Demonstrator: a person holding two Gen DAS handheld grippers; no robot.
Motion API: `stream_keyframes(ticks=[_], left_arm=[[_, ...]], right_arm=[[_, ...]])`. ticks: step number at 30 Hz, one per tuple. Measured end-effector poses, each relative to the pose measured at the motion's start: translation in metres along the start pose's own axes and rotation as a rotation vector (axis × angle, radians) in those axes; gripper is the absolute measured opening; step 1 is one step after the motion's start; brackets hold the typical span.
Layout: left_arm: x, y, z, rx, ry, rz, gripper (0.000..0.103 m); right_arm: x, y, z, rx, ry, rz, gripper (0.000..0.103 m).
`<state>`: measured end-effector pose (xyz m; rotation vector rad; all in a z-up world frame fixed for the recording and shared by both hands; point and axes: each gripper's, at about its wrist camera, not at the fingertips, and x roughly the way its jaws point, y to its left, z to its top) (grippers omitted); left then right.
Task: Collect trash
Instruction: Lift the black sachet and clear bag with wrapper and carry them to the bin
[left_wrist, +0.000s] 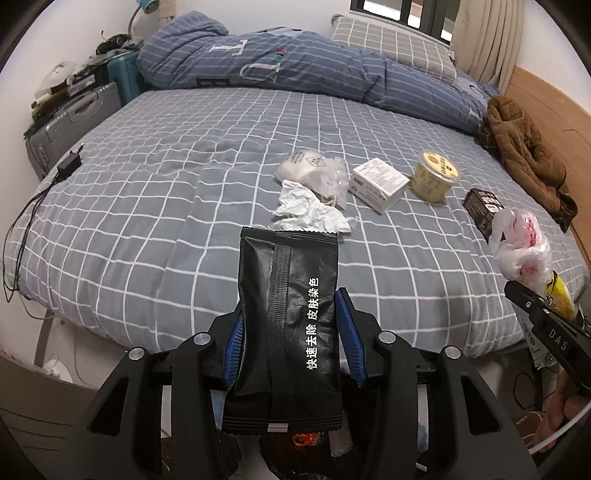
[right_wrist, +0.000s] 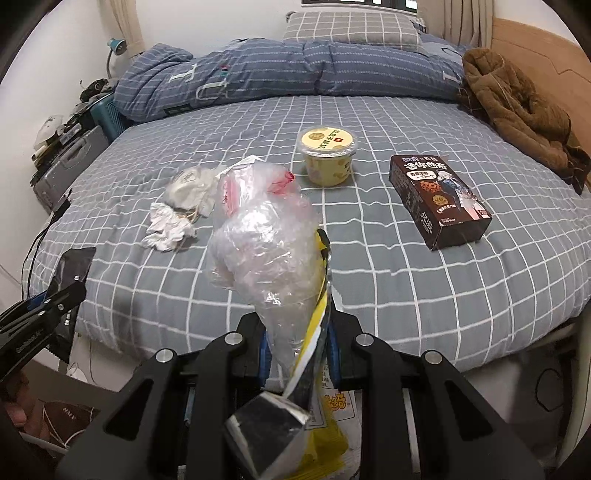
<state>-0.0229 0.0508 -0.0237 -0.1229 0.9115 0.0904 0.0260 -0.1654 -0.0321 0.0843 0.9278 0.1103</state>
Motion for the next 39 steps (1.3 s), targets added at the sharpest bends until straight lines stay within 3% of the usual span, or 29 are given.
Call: stream_keyframes(ticks=[23,39], left_arm=[[-0.016,-0.009,-0.068,0.020,0.056,-0.031,0.044],[0.017,-0.002,-0.132,0.012,0.163,-0.037,0.044]], right_arm=[[-0.024,0.022,-0.073,-0.041,0.055,0.028,0.022],[0.003,0.030,-0.132,-0.058,0.156,0.022,0.022]])
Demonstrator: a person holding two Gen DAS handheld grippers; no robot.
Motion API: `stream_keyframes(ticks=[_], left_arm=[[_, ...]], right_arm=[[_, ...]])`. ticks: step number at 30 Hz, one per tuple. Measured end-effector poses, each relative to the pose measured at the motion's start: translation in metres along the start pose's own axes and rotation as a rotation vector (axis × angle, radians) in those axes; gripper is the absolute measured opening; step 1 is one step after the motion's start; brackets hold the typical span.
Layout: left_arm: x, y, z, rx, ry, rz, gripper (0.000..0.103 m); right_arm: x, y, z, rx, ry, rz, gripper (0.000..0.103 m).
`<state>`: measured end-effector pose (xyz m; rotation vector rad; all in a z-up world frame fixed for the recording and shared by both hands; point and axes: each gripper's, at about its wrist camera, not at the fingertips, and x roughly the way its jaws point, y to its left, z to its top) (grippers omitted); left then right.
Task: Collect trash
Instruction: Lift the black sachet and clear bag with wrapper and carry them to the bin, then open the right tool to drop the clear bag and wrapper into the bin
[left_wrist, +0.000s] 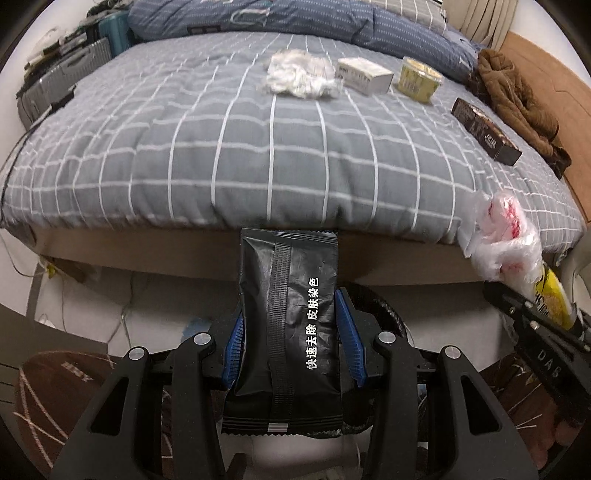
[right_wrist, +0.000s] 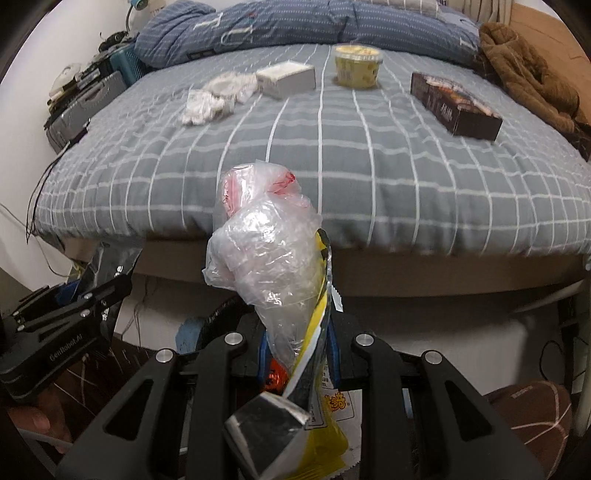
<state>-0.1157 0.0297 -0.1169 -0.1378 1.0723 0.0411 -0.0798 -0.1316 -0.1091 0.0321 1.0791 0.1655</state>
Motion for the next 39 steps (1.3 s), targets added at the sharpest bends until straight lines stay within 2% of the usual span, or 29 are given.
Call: stream_keyframes(ticks=[17,21,26,31,34,39], left_arm=[[0.048,0.037,-0.025,-0.038,0.089,0.051,0.044],[0.054,0.042,-0.028,-0.044,0.104,0.059,0.044],[0.064,0.030,-0.033,-0.020,0.127,0.044,0.044],[0.075,0.015,-0.033,-0.002,0.146,0.014,0.044],[0.081,0.001,-0.035,0.014,0.159,-0.005,0.044],[0.086,-0.028,-0.031,0.052,0.171,-0.038,0.043]], right_arm=[[0.071,0.020,-0.037,-0.046,0.166,0.008,0.022],[0.082,0.027,-0.040,-0.074,0.189,0.022,0.027],[0.083,0.019,-0.045,-0.065,0.187,0.012,0.041],[0.073,0.000,-0.044,-0.034,0.152,-0.008,0.065],[0.063,-0.014,-0.046,-0.025,0.131,-0.035,0.075],[0.049,-0.039,-0.041,0.012,0.098,-0.079,0.083]])
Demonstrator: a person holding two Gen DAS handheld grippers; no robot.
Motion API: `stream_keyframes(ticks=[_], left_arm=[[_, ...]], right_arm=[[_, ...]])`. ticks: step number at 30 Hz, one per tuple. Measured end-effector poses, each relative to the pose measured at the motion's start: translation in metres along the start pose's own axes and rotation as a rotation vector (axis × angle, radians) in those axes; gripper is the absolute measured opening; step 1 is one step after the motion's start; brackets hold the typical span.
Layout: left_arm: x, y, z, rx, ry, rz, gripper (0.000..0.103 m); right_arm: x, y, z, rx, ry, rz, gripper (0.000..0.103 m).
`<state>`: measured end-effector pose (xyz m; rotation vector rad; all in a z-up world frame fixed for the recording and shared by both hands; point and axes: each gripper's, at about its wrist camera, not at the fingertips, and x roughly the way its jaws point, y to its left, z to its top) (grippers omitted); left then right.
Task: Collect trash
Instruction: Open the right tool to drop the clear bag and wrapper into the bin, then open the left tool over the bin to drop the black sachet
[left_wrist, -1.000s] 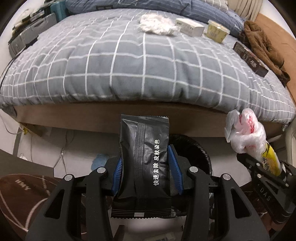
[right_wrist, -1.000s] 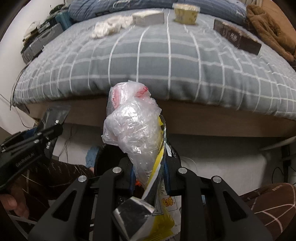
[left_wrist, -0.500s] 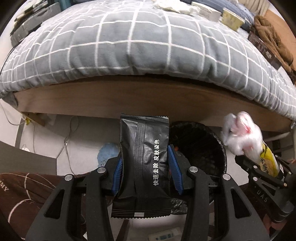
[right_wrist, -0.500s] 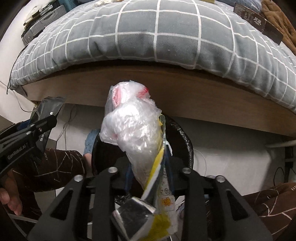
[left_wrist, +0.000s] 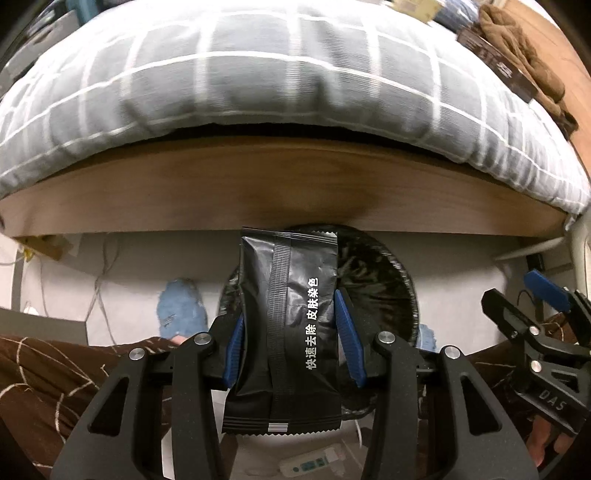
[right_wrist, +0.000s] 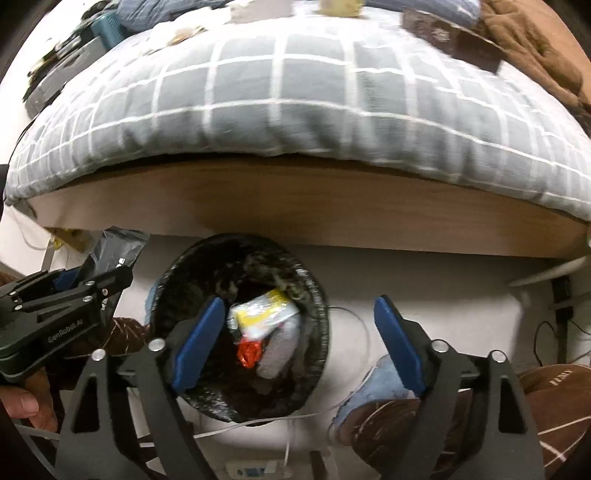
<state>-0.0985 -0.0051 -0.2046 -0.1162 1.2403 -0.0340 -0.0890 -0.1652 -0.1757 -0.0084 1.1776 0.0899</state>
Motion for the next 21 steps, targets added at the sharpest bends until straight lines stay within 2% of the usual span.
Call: stream_keyframes(ticks=[7,12,15,17,19,21], left_arm=[[0.003,-0.027,-0.003,0.049,0.016,-0.021,0.042],[0.007,-0.035,-0.008,0.047,0.028,-0.027,0.044],[0.009,-0.030,-0.010,0.038,0.027,-0.001,0.057],[0.011,-0.024,-0.010,0.027,0.020,0.017,0.071],[0.013,-0.020,-0.008,0.019,0.017,0.019,0.073],[0.010,-0.015,-0.007,0.017,0.003,0.035,0.081]], right_arm=[[-0.013,-0.030,0.005,0.063,-0.034,-0.036,0.083],[-0.007,-0.039,0.004,0.097,-0.019,-0.033,0.083],[-0.008,-0.042,0.004,0.097,-0.019,-0.032,0.083],[-0.007,-0.041,0.005,0.096,-0.018,-0.030,0.083],[-0.005,-0.037,0.004,0.094,-0.014,-0.033,0.083],[-0.005,-0.035,0.005,0.095,-0.017,-0.037,0.083]])
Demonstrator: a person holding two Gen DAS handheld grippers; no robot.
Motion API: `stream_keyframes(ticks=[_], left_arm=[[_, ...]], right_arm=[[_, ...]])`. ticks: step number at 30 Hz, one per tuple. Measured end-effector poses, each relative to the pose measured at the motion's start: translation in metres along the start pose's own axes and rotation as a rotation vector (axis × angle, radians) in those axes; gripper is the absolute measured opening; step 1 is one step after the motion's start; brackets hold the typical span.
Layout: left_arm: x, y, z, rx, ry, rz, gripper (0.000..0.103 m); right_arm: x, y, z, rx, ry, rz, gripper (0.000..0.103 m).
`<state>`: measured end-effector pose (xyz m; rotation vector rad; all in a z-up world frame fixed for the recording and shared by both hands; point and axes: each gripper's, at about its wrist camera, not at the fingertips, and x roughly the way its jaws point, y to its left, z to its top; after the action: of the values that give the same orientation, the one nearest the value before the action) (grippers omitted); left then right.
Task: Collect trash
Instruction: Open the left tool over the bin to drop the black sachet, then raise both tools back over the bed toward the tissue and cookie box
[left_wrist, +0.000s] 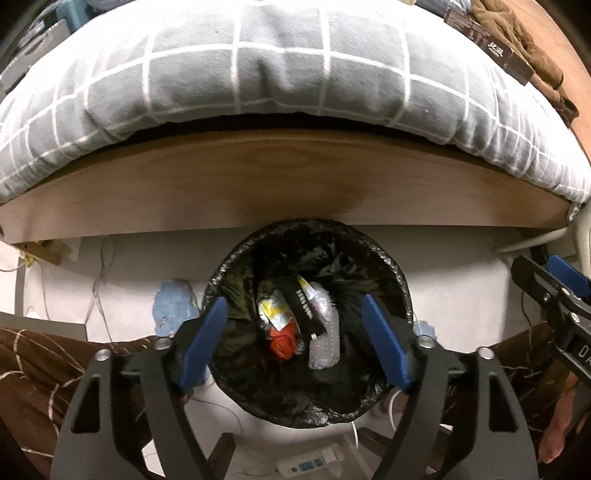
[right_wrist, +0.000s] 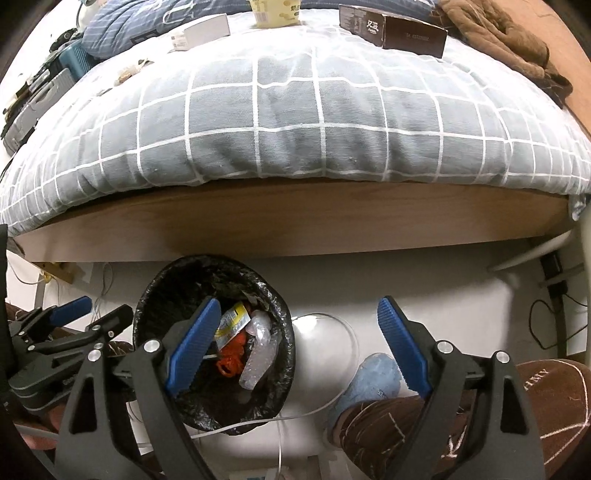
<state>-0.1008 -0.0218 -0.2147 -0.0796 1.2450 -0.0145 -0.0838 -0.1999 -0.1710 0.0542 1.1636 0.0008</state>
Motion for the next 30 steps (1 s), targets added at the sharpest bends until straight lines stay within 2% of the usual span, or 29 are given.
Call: stream_keyframes(ticks=[2,7,14,18,30], left_arm=[[-0.005,0.003,0.003,-0.002,-0.019,0.011,0.088],[-0.024,0.008,0.010,-0.015,-0.061,0.011,0.097],[-0.053,0.018,0.019,-0.044,-0.111,-0.001,0.097],[-0.074,0.021,0.027,-0.048,-0.155,0.008,0.097],[-0.108,0.022,0.069,-0.033,-0.243,0.025,0.097]], right_arm=[[0.000,0.002,0.001,0.002,-0.003,0.002,0.083],[-0.011,0.006,0.008,-0.013,-0.029,0.007,0.083],[-0.039,0.011,0.026,-0.050,-0.103,0.017,0.084],[-0.051,0.008,0.036,-0.056,-0.152,0.008,0.091],[-0.064,0.001,0.074,-0.050,-0.202,0.001,0.095]])
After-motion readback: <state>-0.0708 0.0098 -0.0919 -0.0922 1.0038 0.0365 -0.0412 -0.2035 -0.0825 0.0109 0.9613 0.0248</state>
